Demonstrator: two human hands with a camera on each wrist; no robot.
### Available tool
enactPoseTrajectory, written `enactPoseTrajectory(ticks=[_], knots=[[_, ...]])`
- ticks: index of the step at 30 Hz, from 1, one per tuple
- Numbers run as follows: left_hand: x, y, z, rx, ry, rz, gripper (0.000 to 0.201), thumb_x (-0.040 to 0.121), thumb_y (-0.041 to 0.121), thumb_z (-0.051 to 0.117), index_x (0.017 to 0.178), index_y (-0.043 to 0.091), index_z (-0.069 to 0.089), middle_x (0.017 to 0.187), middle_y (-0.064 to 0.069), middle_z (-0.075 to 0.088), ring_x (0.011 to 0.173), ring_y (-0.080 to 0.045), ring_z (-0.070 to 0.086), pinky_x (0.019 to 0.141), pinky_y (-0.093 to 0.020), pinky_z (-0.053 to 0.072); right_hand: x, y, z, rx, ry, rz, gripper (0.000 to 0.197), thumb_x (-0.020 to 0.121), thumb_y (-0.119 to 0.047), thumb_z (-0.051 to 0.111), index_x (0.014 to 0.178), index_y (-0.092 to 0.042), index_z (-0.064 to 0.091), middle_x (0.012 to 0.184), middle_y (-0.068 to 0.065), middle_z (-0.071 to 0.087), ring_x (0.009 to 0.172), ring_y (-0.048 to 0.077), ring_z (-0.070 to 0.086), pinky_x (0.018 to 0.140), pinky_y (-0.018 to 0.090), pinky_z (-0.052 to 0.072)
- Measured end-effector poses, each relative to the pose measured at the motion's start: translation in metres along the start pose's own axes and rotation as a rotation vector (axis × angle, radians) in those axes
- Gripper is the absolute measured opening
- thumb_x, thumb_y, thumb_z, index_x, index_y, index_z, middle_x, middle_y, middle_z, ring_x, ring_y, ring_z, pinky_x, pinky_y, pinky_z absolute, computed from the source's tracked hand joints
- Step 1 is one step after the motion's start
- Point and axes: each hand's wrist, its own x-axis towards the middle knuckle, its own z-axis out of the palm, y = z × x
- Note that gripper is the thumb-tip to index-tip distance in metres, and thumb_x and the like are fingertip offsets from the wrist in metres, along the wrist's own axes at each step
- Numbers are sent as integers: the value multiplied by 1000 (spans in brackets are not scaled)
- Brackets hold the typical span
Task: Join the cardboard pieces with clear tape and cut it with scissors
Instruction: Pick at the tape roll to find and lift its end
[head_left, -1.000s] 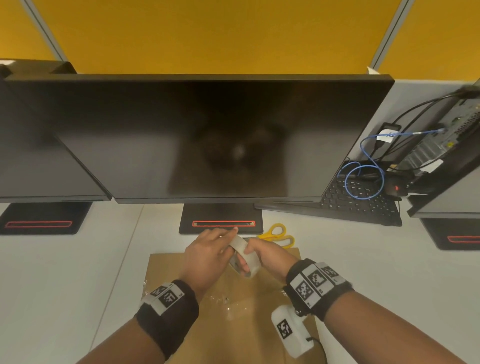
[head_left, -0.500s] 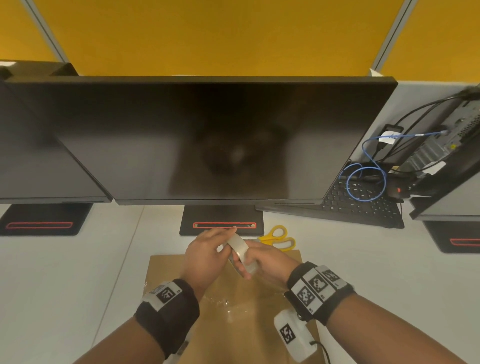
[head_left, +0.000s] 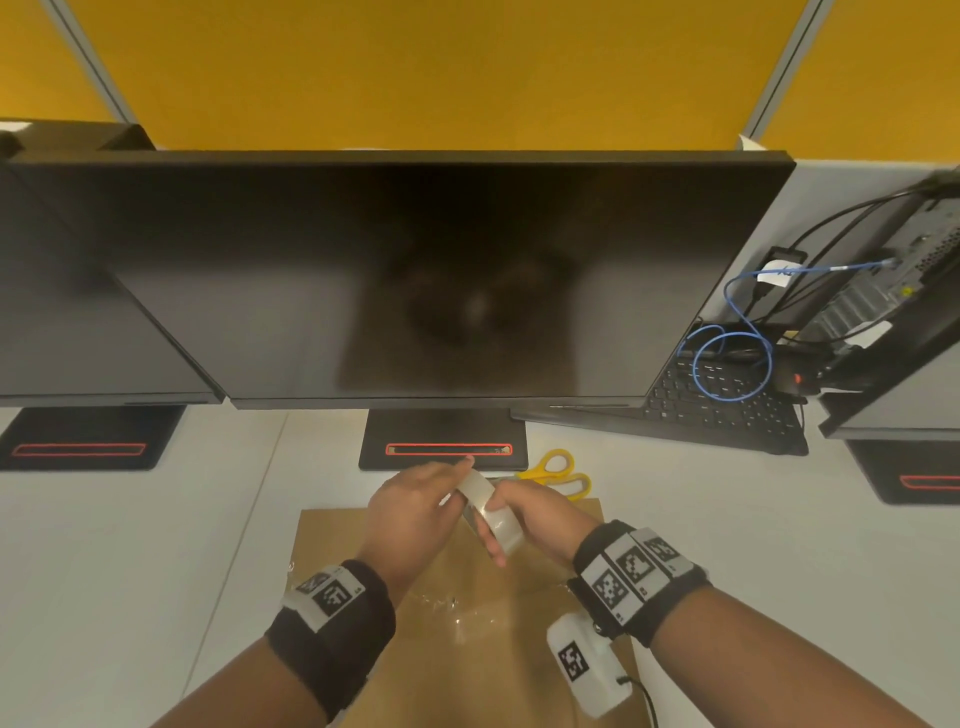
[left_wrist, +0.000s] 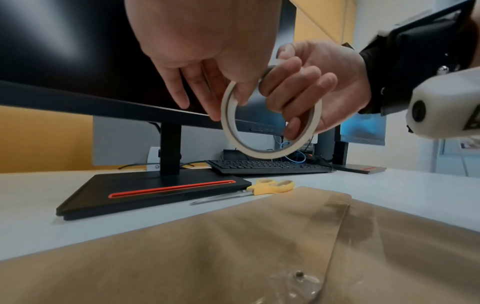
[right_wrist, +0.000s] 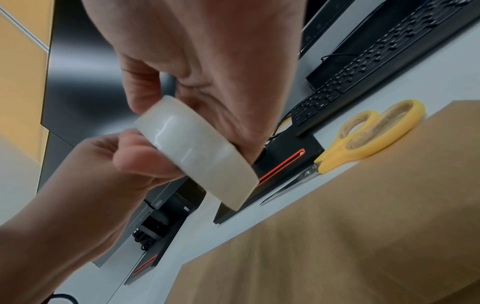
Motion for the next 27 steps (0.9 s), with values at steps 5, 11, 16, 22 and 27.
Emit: enactPoseTrajectory(ticks=[5, 11, 16, 22, 27], knots=[[0, 0, 0, 125, 74, 156, 37, 78, 31, 46, 100, 23, 75, 82, 11, 71, 73, -7, 60, 55, -17, 46, -1, -1, 4, 88, 9, 8, 30, 75, -31, 36, 60, -16, 56, 51, 10, 47, 52, 22, 45, 69, 34, 41], [-3, -1, 0, -23, 93, 45, 35, 79, 32, 50, 106, 25, 73, 89, 13, 68, 85, -4, 50, 67, -18, 48, 1, 4, 4, 197, -79, -96, 17, 70, -15, 37, 72, -9, 53, 55, 9, 48, 48, 22, 42, 59, 33, 39], [3, -3, -4, -218, -26, -225, 31, 87, 21, 65, 118, 28, 65, 96, 21, 57, 88, -6, 56, 81, -24, 49, 0, 8, 3, 140, -42, -109, 15, 66, -11, 42, 76, -9, 53, 57, 8, 49, 51, 22, 44, 64, 35, 40], [-1, -2, -3, -108, -39, -122, 44, 85, 40, 41, 114, 23, 69, 102, 6, 70, 83, -13, 64, 73, -23, 50, -1, 3, -1, 32, -4, -78, 32, 77, -35, 40, 65, -8, 53, 50, 6, 53, 56, 26, 48, 80, 45, 41], [-3, 3, -4, 56, 51, 128, 36, 82, 29, 46, 102, 20, 74, 84, 7, 69, 76, -6, 57, 57, -19, 47, -4, -2, 0, -37, 29, -50, 35, 77, -33, 36, 58, -11, 55, 54, 9, 56, 64, 20, 52, 84, 42, 42]])
